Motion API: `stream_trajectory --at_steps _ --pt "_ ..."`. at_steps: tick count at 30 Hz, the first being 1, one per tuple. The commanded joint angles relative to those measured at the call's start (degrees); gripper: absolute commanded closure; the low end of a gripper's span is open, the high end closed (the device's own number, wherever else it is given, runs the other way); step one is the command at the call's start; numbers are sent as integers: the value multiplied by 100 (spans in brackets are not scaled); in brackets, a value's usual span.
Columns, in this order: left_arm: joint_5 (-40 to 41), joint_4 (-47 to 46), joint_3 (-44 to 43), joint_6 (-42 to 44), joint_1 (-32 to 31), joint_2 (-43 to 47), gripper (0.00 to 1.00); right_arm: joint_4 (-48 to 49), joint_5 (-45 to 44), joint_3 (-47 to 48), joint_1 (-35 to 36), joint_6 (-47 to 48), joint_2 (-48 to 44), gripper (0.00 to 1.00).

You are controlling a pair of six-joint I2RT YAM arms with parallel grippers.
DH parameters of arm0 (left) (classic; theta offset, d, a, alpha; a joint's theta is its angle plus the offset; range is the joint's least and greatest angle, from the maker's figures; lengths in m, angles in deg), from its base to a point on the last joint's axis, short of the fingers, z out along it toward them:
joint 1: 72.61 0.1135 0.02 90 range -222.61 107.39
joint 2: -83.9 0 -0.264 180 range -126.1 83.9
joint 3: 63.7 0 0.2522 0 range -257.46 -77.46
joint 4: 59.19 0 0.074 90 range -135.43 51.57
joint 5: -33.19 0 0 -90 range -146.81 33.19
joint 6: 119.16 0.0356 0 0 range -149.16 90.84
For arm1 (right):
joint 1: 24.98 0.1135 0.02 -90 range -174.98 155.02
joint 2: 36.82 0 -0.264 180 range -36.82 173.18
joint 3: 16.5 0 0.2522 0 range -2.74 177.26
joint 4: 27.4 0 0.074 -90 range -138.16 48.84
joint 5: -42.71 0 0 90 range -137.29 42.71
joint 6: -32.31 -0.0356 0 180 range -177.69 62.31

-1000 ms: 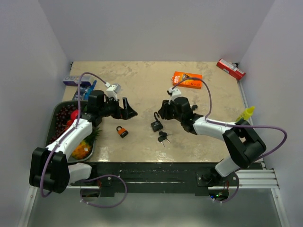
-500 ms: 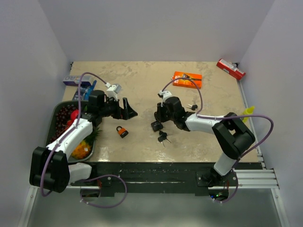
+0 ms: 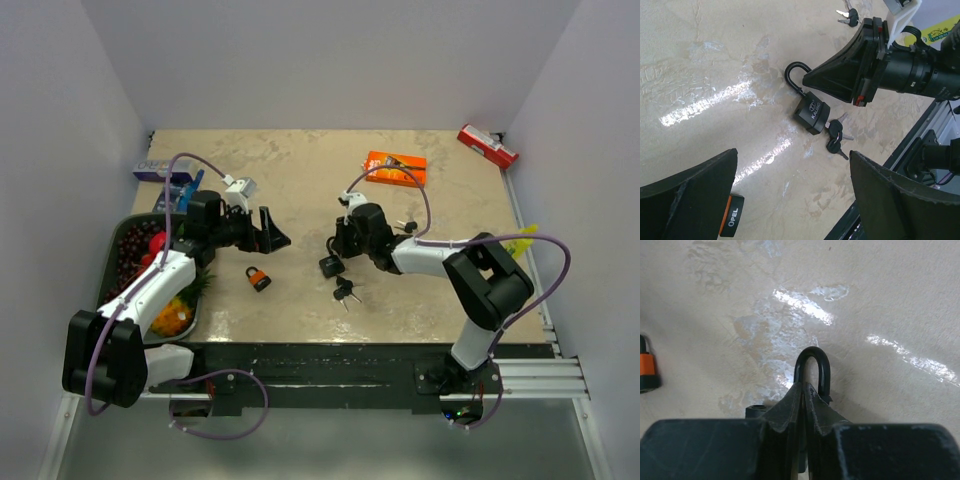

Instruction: Unlock with the key

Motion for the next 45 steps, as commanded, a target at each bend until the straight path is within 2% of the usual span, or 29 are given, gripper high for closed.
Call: stream_trajectory --at_steps 1,5,10,12,13,15,16,19,24,31,42,45 --pt "-118 -99 -156 49 -8 -6 3 376 402 65 -240 -277 209 90" --pt "-127 -108 -156 49 -17 -14 3 446 666 47 -329 -330 289 91" --pt "-136 -108 -156 40 -17 -14 3 271 518 -6 -329 -120 -44 88" --pt "-145 -117 -156 40 -17 3 3 17 352 -23 -312 -58 -298 78" --pt "-144 -108 -156 49 -17 3 3 -89 263 -23 -294 12 -370 68" --pt "-118 -108 -164 58 -17 38 3 -449 -43 -50 -189 74 -606 59" --pt "-31 -91 -173 58 -17 65 3 -563 -150 -58 -145 144 -660 51" --pt "415 -38 -182 111 -17 293 3 -1046 -562 -76 83 258 -809 41" --pt "1270 -64 -112 199 -8 1039 2 -1776 -1362 126 733 452 -722 37" --pt "2122 41 -76 102 150 1506 1 -2085 -1821 354 866 390 -511 36" --pt "2158 120 -103 128 168 1489 1 -2111 -1320 600 1042 917 -335 34" --pt "2114 120 -103 119 168 1489 1 -2155 -1267 706 1042 926 -239 30"
